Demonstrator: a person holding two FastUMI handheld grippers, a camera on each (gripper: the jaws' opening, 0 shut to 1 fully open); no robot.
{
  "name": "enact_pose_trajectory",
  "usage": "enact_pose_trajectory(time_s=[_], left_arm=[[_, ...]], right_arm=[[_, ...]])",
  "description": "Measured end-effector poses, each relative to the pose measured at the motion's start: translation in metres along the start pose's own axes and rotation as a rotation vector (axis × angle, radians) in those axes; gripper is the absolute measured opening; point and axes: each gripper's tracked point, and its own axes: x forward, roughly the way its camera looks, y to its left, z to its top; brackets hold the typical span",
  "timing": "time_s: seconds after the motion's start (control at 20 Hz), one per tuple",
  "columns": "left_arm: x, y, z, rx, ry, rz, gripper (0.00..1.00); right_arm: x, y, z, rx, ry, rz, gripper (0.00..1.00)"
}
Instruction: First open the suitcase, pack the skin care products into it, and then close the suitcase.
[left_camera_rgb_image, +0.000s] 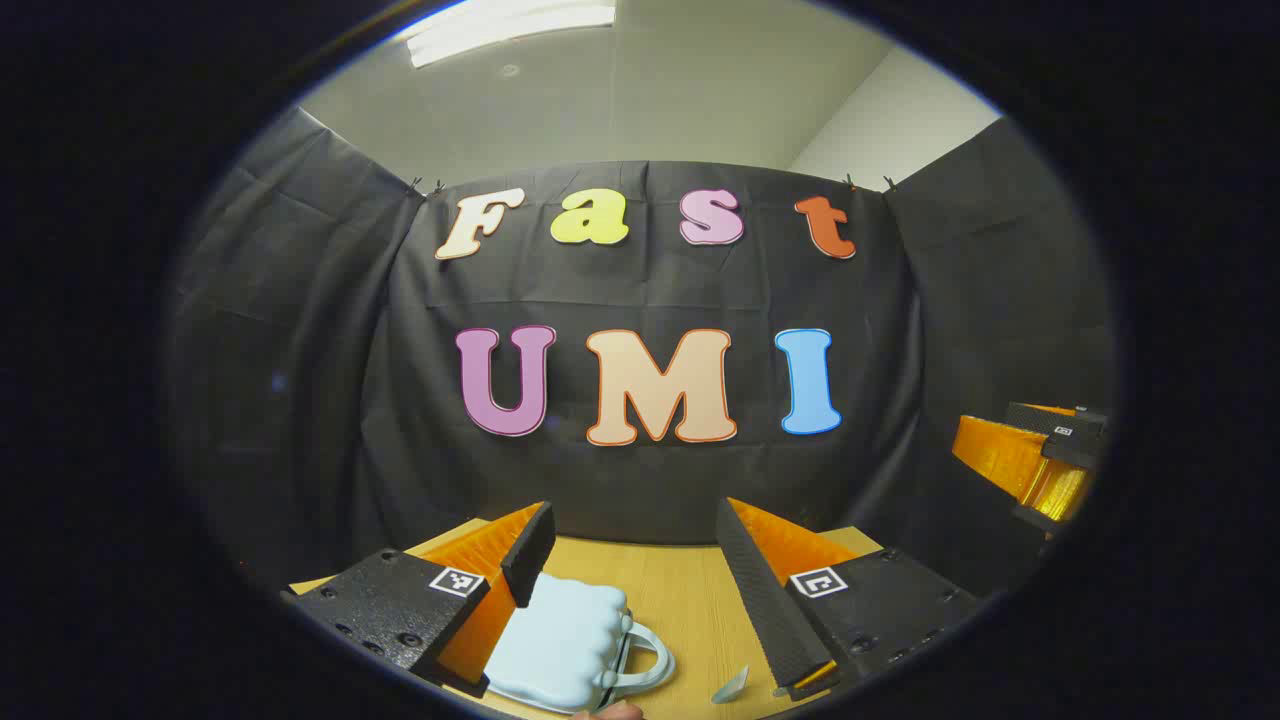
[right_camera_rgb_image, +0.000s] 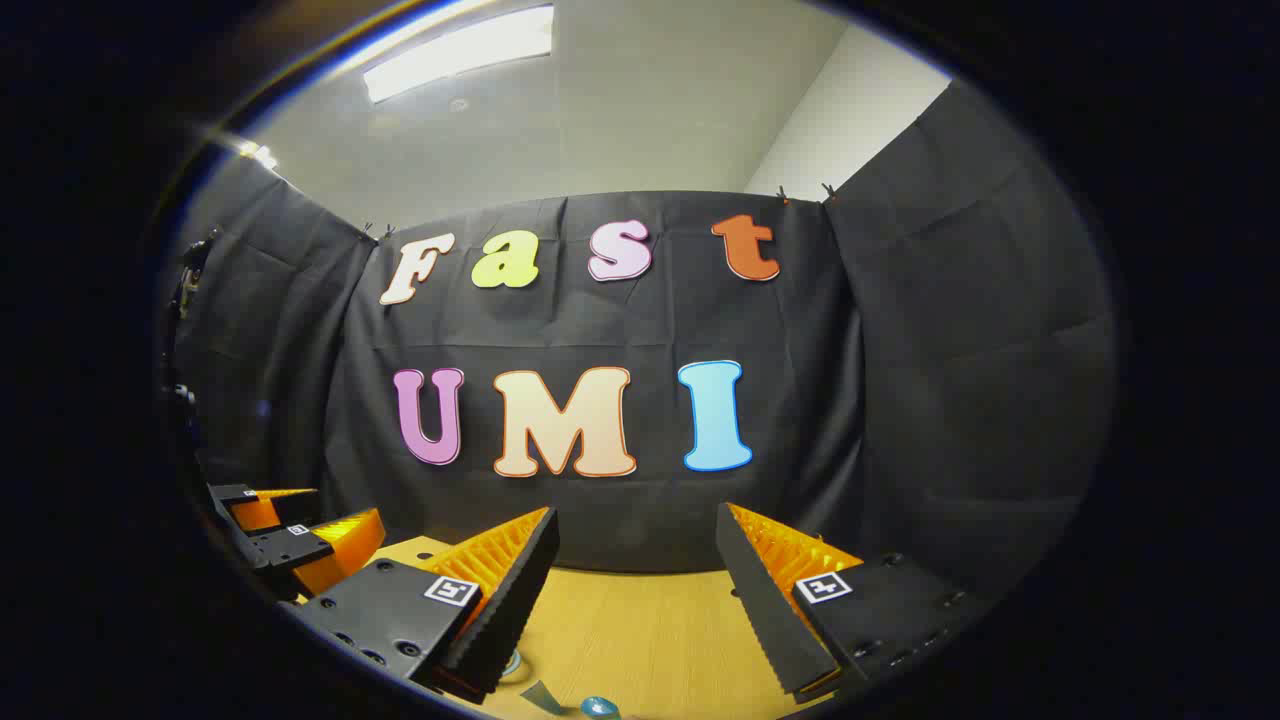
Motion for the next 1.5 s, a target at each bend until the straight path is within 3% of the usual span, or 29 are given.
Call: enact_pose_trajectory(time_s=[0.4,0.65,0.75,0.8,0.9,1.05,1.15,1.3,1.5], left_arm=[[0.001,-0.01,-0.005,0.024,0.013,-0.013,0.95],[0.005,-0.004,-0.048,0.115,0.096,-0.011,0.98],[0.009,0.0,-0.076,0.116,0.161,-0.018,0.96],[0.011,0.0,-0.093,0.103,0.199,-0.036,0.99],[0.021,-0.006,-0.123,0.091,0.256,-0.084,0.96],[0.032,-0.011,-0.18,0.069,0.409,-0.14,1.0],[0.037,-0.018,-0.213,0.037,0.522,-0.166,0.97],[0.044,-0.032,-0.243,-0.023,0.635,-0.222,0.96],[0.044,-0.031,-0.273,-0.021,0.764,-0.218,0.96]], right_arm=[[0.001,0.001,-0.008,-0.051,0.001,0.035,0.99],[-0.002,0.004,-0.027,-0.04,0.012,0.11,0.99],[0.001,-0.006,-0.037,-0.056,0.038,0.08,0.98],[0.001,-0.005,-0.037,-0.055,0.037,0.068,0.98],[0.007,-0.014,-0.034,-0.059,0.024,-0.002,0.98],[0.011,-0.012,-0.051,-0.062,0.061,-0.049,0.99],[0.013,-0.021,-0.061,-0.082,0.107,-0.1,0.99],[0.011,-0.033,-0.064,-0.092,0.121,-0.156,0.99],[0.008,-0.048,-0.07,-0.101,0.143,-0.212,0.99]])
